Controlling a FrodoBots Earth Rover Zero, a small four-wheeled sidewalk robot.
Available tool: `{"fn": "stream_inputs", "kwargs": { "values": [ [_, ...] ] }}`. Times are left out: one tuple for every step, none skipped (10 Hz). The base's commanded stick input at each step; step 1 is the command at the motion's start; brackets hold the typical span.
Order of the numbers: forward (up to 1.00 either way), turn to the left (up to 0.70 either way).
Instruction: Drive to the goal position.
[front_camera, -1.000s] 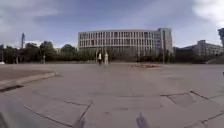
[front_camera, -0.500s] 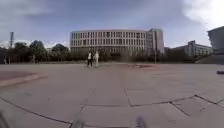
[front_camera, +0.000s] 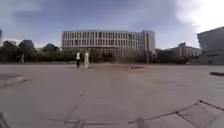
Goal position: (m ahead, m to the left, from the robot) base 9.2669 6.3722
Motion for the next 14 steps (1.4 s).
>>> {"fn": "stream_inputs", "kwargs": {
  "values": [
    [1.0, 0.0],
    [1.0, 0.0],
    [1.0, 0.0],
    [1.0, 0.0],
    [1.0, 0.0],
    [1.0, 0.0],
    [1.0, 0.0],
    [1.0, 0.0],
    [1.0, 0.0],
    [1.0, 0.0],
    [1.0, 0.0],
    [1.0, 0.0],
    [1.0, 0.0],
    [1.0, 0.0]
  ]
}}
